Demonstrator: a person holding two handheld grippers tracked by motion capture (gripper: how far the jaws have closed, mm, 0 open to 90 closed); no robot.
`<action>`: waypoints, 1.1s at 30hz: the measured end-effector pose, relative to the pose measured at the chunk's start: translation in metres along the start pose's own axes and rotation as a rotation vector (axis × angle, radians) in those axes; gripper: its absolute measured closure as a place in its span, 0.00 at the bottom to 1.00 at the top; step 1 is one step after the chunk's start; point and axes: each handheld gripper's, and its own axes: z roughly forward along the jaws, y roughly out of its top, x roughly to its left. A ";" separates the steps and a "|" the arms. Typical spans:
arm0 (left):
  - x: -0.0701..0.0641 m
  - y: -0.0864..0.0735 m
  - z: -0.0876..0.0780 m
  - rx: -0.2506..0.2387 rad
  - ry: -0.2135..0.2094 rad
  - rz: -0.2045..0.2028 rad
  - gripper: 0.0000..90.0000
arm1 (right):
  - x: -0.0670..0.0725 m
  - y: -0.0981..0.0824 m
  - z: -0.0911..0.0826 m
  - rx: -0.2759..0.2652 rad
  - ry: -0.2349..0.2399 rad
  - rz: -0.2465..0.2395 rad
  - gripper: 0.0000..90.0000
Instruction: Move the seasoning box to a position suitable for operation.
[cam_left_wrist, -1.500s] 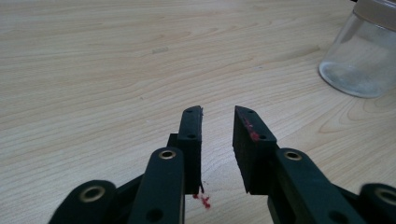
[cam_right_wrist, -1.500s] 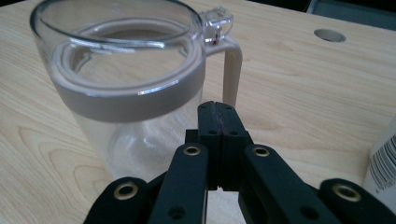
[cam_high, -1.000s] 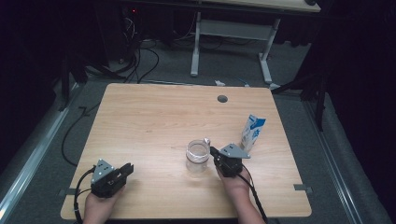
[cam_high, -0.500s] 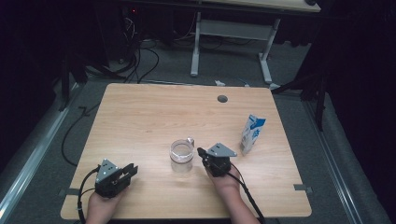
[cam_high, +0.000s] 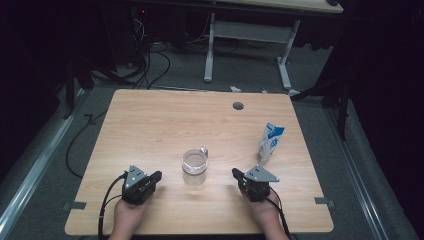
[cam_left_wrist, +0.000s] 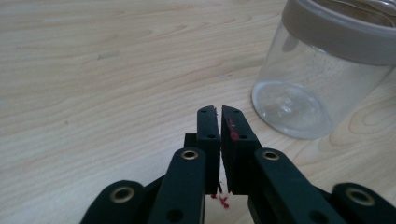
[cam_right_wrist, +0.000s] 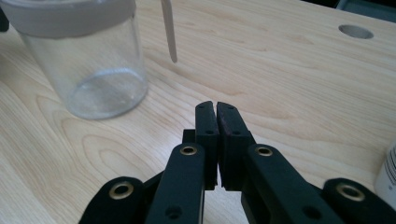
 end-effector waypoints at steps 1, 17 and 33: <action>0.000 0.000 0.000 0.000 0.000 0.000 0.99 | 0.000 0.000 0.000 0.000 0.000 0.000 0.98; -0.018 0.042 0.034 -0.028 -0.022 0.011 1.00 | -0.003 -0.002 0.002 0.000 0.034 0.031 0.98; -0.036 0.043 0.042 -0.047 -0.048 0.028 1.00 | -0.002 -0.003 0.004 0.007 0.041 0.032 0.98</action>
